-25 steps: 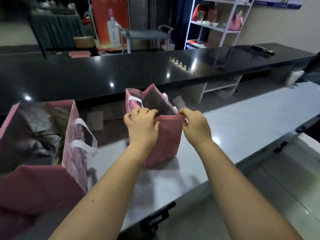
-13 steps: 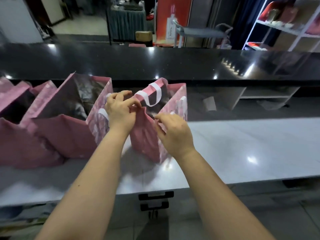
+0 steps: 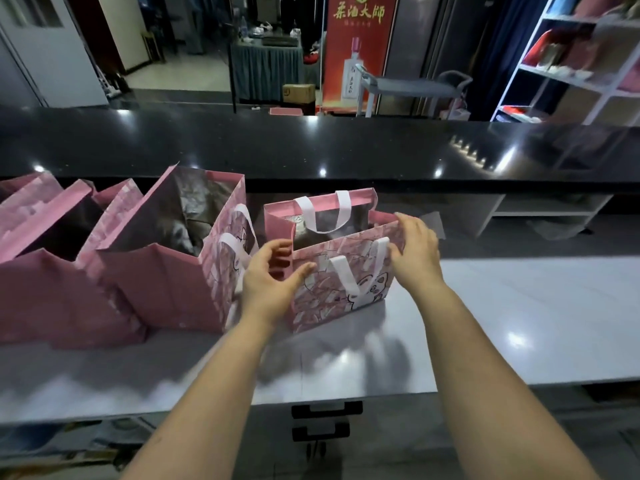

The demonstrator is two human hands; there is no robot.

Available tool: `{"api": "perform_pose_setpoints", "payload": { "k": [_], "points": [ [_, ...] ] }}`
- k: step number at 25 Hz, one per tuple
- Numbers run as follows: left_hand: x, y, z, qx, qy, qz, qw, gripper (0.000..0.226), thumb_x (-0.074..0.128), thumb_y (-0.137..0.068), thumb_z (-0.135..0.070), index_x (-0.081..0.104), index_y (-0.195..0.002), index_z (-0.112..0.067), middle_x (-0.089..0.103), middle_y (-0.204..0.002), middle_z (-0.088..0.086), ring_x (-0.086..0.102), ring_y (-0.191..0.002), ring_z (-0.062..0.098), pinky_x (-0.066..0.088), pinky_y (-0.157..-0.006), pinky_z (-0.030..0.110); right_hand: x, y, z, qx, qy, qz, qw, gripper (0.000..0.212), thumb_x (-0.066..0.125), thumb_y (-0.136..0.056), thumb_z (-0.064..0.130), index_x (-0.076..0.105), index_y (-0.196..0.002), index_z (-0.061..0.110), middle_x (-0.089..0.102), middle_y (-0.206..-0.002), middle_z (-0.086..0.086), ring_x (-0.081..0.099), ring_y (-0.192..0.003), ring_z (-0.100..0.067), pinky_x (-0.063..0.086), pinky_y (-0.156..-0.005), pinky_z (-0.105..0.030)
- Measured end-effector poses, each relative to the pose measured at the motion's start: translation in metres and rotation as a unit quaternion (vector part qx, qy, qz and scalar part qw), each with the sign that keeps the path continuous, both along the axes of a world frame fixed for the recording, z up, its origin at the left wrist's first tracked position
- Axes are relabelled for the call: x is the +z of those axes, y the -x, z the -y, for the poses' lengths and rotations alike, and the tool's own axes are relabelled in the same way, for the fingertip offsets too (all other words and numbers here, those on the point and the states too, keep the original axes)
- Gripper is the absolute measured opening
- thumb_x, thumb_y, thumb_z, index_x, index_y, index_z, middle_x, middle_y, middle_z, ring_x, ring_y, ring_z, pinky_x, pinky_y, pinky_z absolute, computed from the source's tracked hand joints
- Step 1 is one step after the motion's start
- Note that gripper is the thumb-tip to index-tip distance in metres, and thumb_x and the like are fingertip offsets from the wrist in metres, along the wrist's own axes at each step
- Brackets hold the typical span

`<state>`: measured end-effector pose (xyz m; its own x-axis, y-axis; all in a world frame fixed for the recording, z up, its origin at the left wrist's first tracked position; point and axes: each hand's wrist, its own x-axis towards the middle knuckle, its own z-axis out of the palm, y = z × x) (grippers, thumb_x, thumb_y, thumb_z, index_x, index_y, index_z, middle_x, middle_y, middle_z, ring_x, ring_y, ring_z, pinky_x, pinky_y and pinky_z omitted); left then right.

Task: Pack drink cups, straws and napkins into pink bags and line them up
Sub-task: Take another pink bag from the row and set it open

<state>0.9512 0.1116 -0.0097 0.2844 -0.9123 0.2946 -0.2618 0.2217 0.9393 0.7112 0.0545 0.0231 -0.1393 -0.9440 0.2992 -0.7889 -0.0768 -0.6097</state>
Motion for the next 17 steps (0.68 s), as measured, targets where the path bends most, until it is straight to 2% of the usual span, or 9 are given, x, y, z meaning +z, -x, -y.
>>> {"api": "perform_pose_setpoints", "payload": {
  "k": [3, 5, 6, 8, 10, 12, 14, 17],
  "points": [
    [-0.008, 0.001, 0.002, 0.034, -0.015, -0.010, 0.999, 0.029, 0.080, -0.077, -0.020, 0.065, -0.098, -0.033, 0.069, -0.089, -0.012, 0.066, -0.083, 0.005, 0.058, -0.078, 0.031, -0.006, 0.004, 0.017, -0.054, -0.059, 0.197, 0.977, 0.050, 0.051, -0.095, 0.011, 0.038, -0.142, 0.026, 0.043, -0.144, -0.004, 0.037, -0.133, -0.025, 0.036, -0.108, -0.041],
    [-0.010, -0.002, 0.004, 0.034, -0.022, -0.016, 0.999, 0.029, 0.077, -0.080, -0.012, 0.066, -0.092, -0.036, 0.070, -0.083, -0.015, 0.066, -0.078, 0.000, 0.058, -0.075, 0.026, -0.013, 0.005, 0.019, -0.054, -0.063, 0.295, 0.952, 0.047, 0.047, -0.098, 0.010, 0.039, -0.141, 0.026, 0.045, -0.143, 0.000, 0.042, -0.130, -0.019, 0.039, -0.105, -0.036],
    [-0.010, -0.003, 0.005, 0.035, -0.021, -0.015, 0.999, 0.028, 0.075, -0.081, -0.010, 0.067, -0.092, -0.035, 0.070, -0.083, -0.016, 0.066, -0.076, -0.002, 0.057, -0.074, 0.023, -0.016, 0.005, 0.019, -0.045, -0.050, 0.332, 0.941, 0.040, 0.047, -0.098, 0.008, 0.046, -0.134, 0.024, 0.052, -0.135, 0.002, 0.048, -0.124, -0.016, 0.042, -0.101, -0.031],
    [-0.011, -0.005, 0.006, 0.045, -0.012, -0.023, 0.999, 0.024, 0.071, -0.084, -0.004, 0.071, -0.096, -0.025, 0.069, -0.083, -0.017, 0.065, -0.074, -0.004, 0.054, -0.072, 0.018, -0.018, 0.004, 0.013, -0.052, -0.003, 0.369, 0.928, 0.023, 0.053, -0.095, 0.006, 0.061, -0.108, 0.023, 0.064, -0.108, 0.007, 0.060, -0.108, -0.017, 0.048, -0.081, -0.016],
    [-0.009, -0.006, 0.006, 0.045, 0.004, -0.044, 0.998, 0.022, 0.067, -0.086, -0.001, 0.070, -0.094, -0.021, 0.069, -0.083, -0.014, 0.064, -0.073, -0.005, 0.051, -0.069, 0.014, -0.020, 0.002, 0.002, -0.072, 0.034, 0.387, 0.919, 0.020, 0.060, -0.091, 0.006, 0.064, -0.089, 0.025, 0.067, -0.091, 0.008, 0.064, -0.093, -0.017, 0.048, -0.067, -0.009],
    [-0.007, -0.008, 0.005, 0.021, 0.016, -0.070, 0.997, 0.024, 0.070, -0.085, -0.002, 0.069, -0.093, -0.024, 0.069, -0.084, -0.007, 0.065, -0.077, 0.001, 0.051, -0.068, 0.015, -0.027, 0.003, -0.013, -0.061, 0.038, 0.420, 0.905, 0.023, 0.063, -0.089, 0.005, 0.067, -0.086, 0.027, 0.069, -0.090, 0.005, 0.065, -0.090, -0.014, 0.050, -0.068, -0.012],
    [-0.007, -0.013, 0.005, -0.009, 0.017, -0.080, 0.997, 0.028, 0.074, -0.082, -0.005, 0.068, -0.098, -0.027, 0.070, -0.090, -0.003, 0.065, -0.082, 0.004, 0.053, -0.069, 0.014, -0.038, 0.007, -0.030, -0.034, 0.022, 0.453, 0.891, 0.027, 0.063, -0.090, 0.002, 0.068, -0.092, 0.029, 0.070, -0.096, 0.003, 0.065, -0.089, -0.009, 0.052, -0.071, -0.016],
    [-0.010, -0.018, 0.005, -0.021, 0.004, -0.085, 0.996, 0.029, 0.074, -0.082, -0.005, 0.069, -0.098, -0.028, 0.070, -0.089, -0.009, 0.066, -0.081, -0.001, 0.051, -0.070, 0.011, -0.051, 0.006, -0.052, -0.035, -0.006, 0.443, 0.896, 0.025, 0.064, -0.089, 0.004, 0.067, -0.097, 0.028, 0.070, -0.099, 0.004, 0.065, -0.088, -0.009, 0.051, -0.069, -0.014]
  ]
}}
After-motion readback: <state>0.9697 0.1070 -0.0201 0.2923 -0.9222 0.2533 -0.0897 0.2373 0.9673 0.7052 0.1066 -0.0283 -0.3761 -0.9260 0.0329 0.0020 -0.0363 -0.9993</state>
